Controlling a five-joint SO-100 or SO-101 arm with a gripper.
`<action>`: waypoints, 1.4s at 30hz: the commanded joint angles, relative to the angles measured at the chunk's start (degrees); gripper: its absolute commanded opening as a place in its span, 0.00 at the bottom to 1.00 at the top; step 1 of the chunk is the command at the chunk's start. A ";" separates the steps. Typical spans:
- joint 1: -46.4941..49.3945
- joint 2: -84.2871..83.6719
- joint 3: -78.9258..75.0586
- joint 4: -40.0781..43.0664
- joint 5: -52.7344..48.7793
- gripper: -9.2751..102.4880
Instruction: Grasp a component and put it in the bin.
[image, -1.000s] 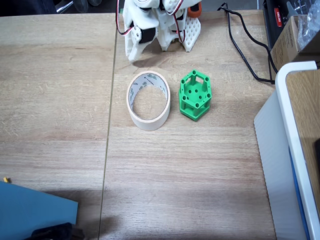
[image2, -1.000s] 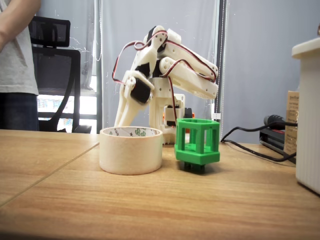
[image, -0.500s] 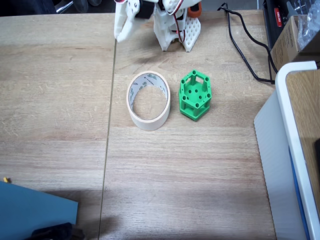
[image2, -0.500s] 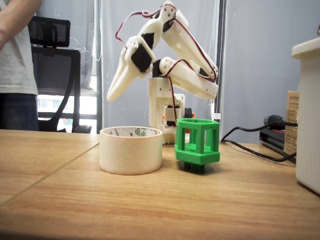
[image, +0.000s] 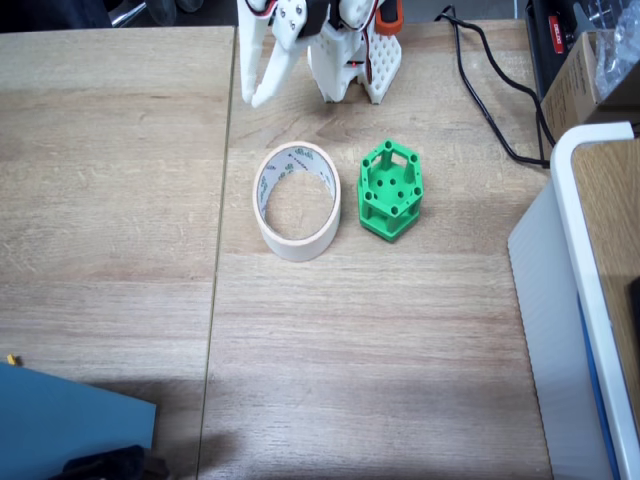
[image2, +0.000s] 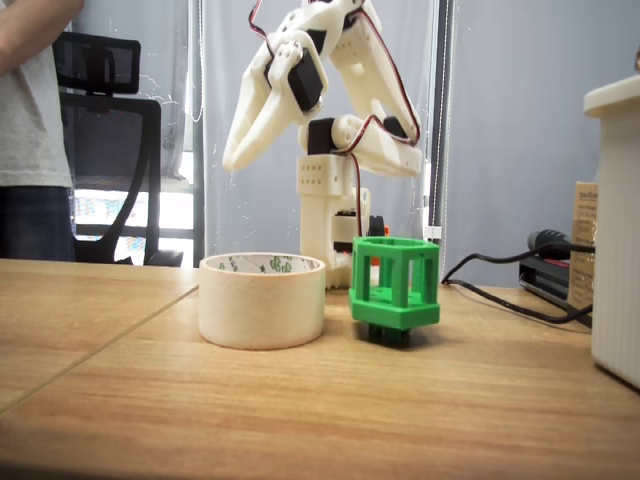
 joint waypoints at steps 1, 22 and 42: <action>-3.52 -7.47 -7.12 -0.35 0.88 0.09; -21.97 -36.12 -25.84 -0.26 0.88 0.09; -39.11 -36.04 -25.58 17.31 0.88 0.12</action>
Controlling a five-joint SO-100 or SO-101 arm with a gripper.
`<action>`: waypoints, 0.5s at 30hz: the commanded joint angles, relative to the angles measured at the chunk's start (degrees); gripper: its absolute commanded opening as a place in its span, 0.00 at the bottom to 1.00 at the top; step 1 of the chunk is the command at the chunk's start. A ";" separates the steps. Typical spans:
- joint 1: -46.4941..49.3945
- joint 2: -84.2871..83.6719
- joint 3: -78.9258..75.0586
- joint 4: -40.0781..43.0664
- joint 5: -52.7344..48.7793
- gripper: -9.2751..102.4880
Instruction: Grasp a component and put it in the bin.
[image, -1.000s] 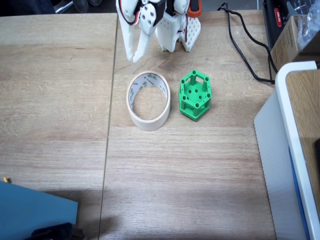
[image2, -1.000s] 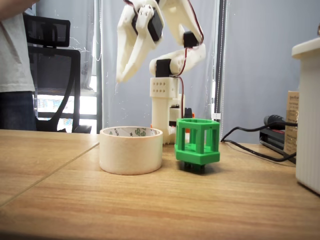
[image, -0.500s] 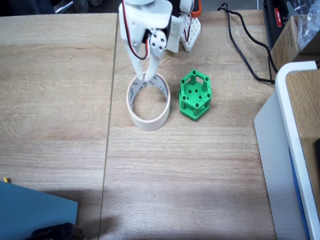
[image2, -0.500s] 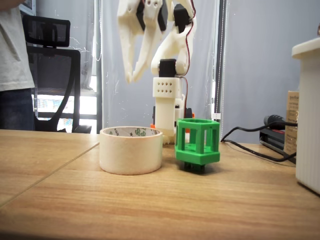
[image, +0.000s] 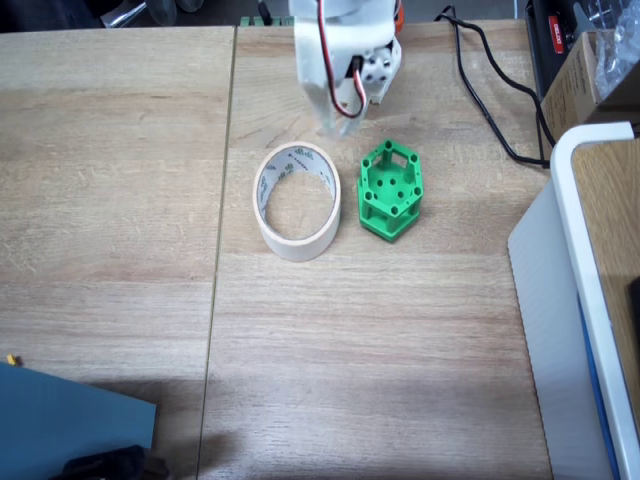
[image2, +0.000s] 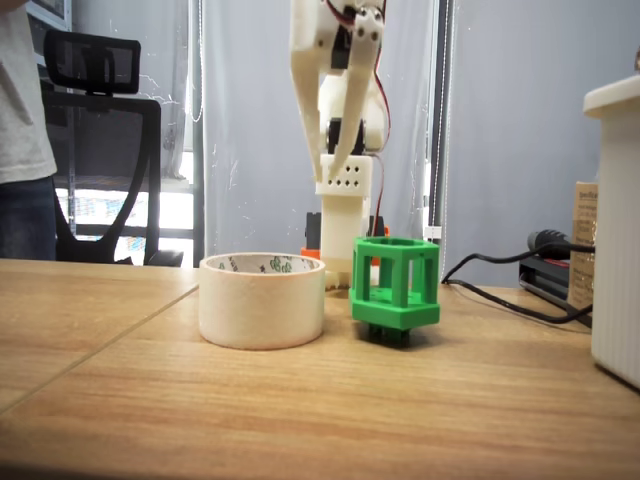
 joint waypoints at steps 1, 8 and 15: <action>-0.70 -0.26 -2.81 1.14 0.44 0.13; -0.44 -1.05 -2.81 1.05 -0.18 0.20; -0.35 -1.32 -2.55 -2.55 -0.79 0.22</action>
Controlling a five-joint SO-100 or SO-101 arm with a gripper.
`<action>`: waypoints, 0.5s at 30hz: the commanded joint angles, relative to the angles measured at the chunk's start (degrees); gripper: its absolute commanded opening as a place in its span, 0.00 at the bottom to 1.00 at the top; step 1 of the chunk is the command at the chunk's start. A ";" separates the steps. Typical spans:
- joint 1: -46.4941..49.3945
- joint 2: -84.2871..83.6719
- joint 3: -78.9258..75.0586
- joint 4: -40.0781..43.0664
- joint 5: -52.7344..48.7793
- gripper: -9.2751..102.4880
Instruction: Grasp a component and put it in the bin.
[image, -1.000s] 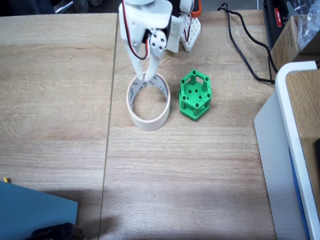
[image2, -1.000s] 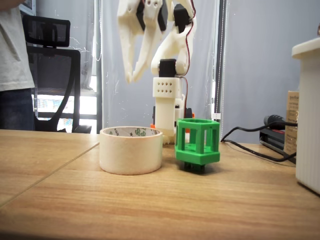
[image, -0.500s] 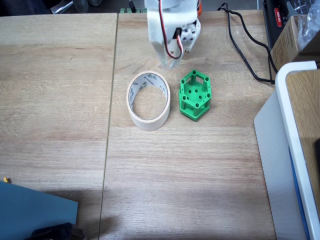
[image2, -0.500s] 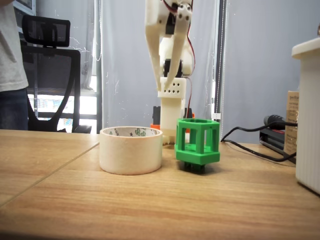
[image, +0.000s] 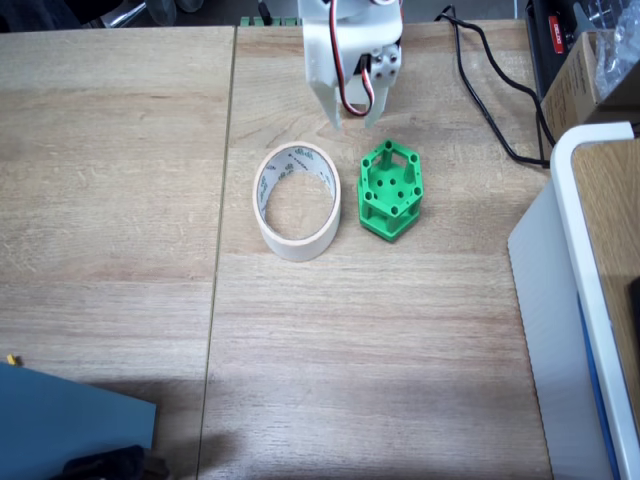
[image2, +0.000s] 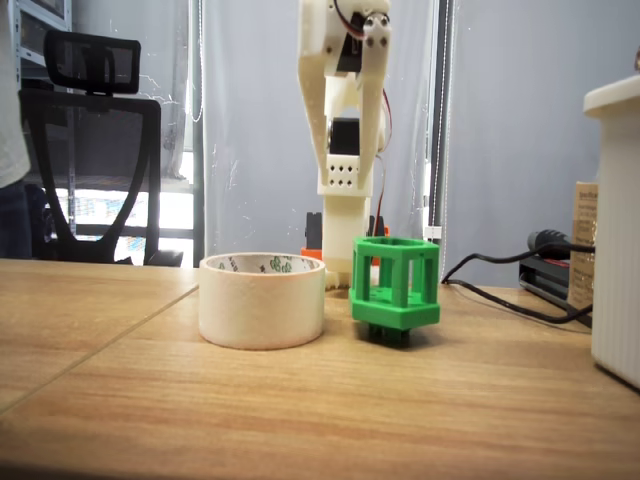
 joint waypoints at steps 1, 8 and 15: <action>-0.53 -0.97 -2.20 -4.92 -0.79 0.22; -0.97 -10.20 0.26 -19.34 -0.70 0.22; -1.14 -13.10 2.90 -21.53 -0.62 0.22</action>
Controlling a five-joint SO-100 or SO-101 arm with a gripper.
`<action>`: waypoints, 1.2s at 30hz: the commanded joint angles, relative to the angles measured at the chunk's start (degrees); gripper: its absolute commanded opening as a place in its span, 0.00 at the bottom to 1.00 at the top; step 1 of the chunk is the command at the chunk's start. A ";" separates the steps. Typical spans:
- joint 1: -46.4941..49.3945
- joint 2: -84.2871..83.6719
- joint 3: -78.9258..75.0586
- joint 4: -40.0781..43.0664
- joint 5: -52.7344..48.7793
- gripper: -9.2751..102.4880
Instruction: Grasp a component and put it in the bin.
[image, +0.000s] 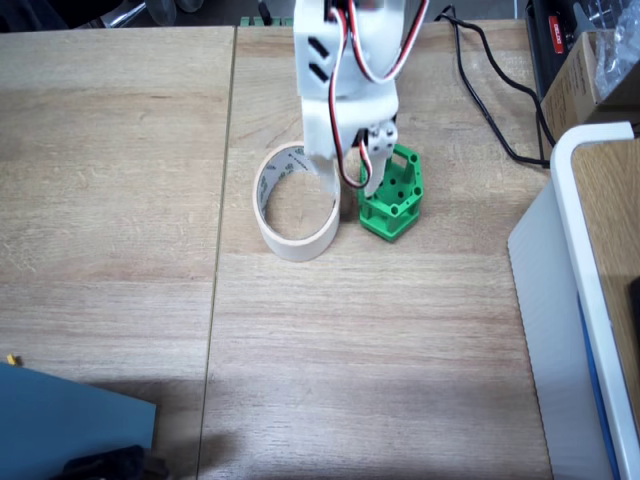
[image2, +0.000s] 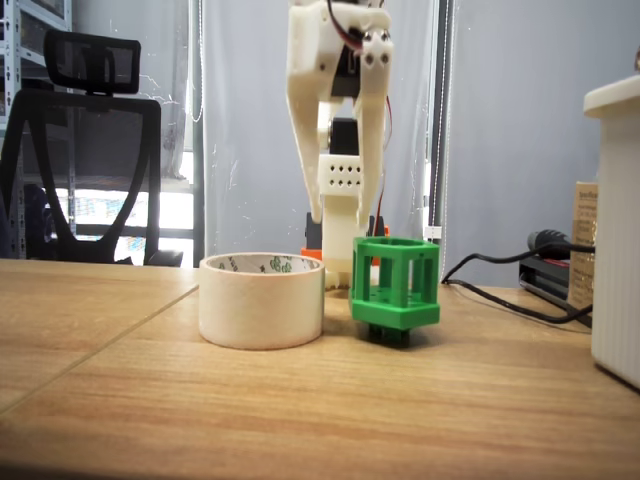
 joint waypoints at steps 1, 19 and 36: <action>-0.88 0.26 0.79 -0.18 -0.70 0.22; -9.32 0.79 2.72 1.49 0.26 0.22; -9.32 9.49 0.18 1.67 0.35 0.22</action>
